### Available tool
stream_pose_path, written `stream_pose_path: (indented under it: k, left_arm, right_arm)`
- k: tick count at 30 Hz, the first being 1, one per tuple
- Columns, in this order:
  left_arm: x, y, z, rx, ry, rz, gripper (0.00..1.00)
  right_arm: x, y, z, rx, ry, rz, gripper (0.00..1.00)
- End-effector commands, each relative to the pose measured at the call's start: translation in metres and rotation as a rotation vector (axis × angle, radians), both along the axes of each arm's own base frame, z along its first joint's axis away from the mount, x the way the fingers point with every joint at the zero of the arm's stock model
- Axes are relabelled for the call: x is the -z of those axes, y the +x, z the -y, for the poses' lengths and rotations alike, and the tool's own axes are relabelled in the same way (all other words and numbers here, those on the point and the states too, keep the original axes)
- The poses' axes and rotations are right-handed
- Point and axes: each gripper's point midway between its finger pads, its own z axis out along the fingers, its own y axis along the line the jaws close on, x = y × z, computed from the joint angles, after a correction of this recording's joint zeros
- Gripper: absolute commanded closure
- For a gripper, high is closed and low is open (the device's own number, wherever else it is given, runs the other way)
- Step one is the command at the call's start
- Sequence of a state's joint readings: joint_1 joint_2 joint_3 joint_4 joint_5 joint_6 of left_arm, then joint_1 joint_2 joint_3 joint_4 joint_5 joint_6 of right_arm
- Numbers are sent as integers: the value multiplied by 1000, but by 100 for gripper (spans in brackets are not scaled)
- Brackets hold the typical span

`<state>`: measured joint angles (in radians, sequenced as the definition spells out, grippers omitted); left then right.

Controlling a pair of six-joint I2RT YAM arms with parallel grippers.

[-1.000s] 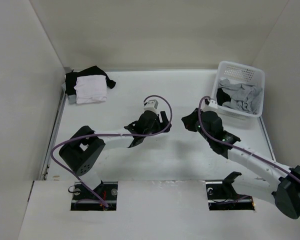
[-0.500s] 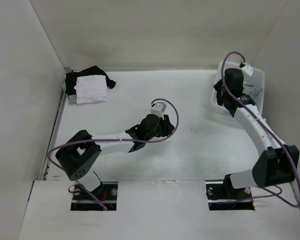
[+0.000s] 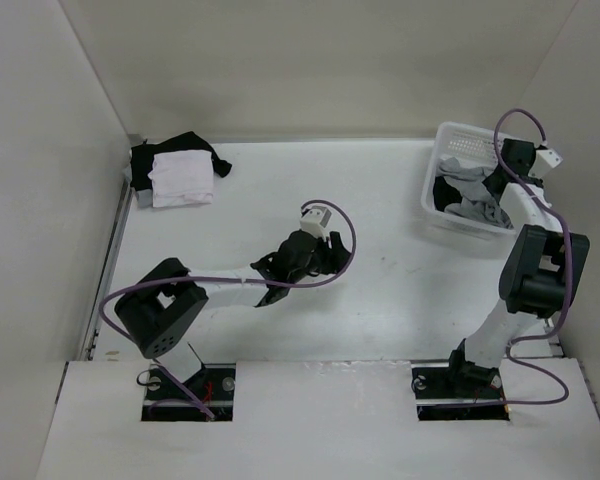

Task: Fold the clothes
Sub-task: Grab the tank top from the pile

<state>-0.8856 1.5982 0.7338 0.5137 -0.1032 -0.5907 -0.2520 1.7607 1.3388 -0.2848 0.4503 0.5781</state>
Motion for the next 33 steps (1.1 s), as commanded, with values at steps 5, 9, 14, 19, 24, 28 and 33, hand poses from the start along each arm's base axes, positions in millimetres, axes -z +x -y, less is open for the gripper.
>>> stream_pose_path:
  k: [5,9,14,19,24,28,33]
  left_arm:
    - [1,5,6,12,-25,19,48]
    - [5,5,7,15,-22,11,48]
    - [6,3,9,22,-28,0,48]
    - [6,3,9,23,-32,-2,48]
    - [7,2,9,23,-32,-6,48]
    - [7,3,9,21,-33,-7,48]
    - [11,3,9,21,-29,-17,48]
  right_arm:
    - [-7,38,-12,-138,38,91,59]
    - [-6,39,-14,-146,28,101,66]
    - [8,36,-11,-132,44,55,67]
    - [5,24,0,-68,-13,53,60]
    - [13,28,-3,-91,8,34,60]
    - [15,36,-10,-124,32,57,71]
    - [0,44,-19,-158,11,91,78]
